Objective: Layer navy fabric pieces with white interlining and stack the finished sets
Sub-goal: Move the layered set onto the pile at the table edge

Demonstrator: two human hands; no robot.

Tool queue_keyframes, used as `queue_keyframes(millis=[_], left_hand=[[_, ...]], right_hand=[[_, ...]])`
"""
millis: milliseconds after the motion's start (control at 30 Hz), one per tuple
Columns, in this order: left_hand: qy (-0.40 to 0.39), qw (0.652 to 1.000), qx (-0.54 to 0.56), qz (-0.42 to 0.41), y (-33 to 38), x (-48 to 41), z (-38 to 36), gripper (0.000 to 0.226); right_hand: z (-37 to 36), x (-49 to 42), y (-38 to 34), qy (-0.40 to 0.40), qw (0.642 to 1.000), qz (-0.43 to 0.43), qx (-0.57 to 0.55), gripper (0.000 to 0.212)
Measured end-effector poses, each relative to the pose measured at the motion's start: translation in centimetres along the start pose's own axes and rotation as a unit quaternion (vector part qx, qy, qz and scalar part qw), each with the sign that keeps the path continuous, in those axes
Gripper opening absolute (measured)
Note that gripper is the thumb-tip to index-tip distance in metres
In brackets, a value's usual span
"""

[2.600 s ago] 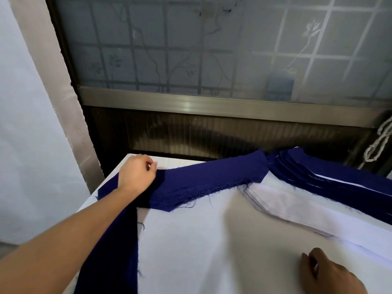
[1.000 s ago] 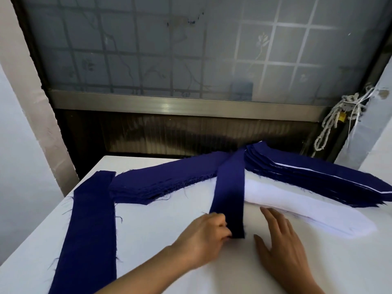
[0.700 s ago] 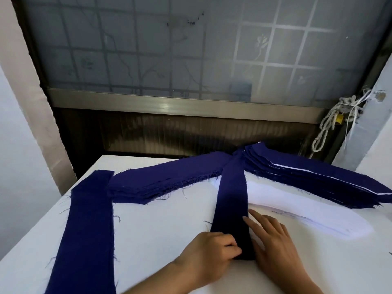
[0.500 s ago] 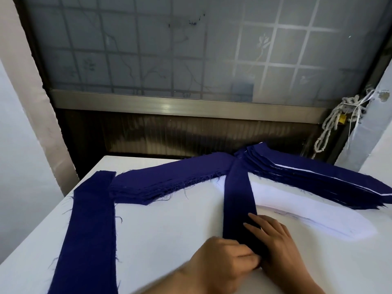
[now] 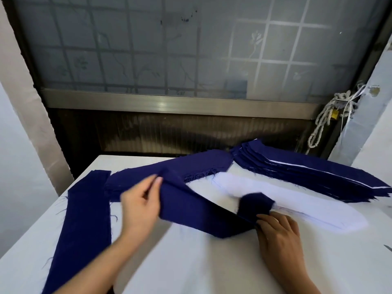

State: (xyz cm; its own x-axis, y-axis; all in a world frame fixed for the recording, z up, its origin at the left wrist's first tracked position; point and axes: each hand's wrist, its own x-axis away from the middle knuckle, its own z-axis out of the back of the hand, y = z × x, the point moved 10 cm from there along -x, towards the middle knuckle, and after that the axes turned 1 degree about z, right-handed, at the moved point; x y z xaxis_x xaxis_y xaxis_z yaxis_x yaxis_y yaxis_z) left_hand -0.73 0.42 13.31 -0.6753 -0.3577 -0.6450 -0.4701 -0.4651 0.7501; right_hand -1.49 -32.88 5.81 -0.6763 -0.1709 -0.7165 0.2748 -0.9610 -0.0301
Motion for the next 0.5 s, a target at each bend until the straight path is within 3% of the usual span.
queue_keyframes(millis=[133, 367, 500], left_hand=[[0.006, 0.991, -0.07, 0.115, -8.0, -1.3, 2.6, 0.016], [-0.005, 0.983, -0.091, 0.162, -12.4, 0.7, 2.0, 0.029], [-0.01, 0.969, -0.116, 0.217, -14.8, 0.6, 2.5, 0.042]], right_hand=[[0.5, -0.1, 0.3, 0.026, 0.999, -0.034, 0.026, 0.032], [2.0, 0.6, 3.4, 0.068, 0.983, -0.165, 0.032, 0.034], [1.6, 0.6, 5.6, 0.058, 0.975, -0.214, -0.008, 0.019]])
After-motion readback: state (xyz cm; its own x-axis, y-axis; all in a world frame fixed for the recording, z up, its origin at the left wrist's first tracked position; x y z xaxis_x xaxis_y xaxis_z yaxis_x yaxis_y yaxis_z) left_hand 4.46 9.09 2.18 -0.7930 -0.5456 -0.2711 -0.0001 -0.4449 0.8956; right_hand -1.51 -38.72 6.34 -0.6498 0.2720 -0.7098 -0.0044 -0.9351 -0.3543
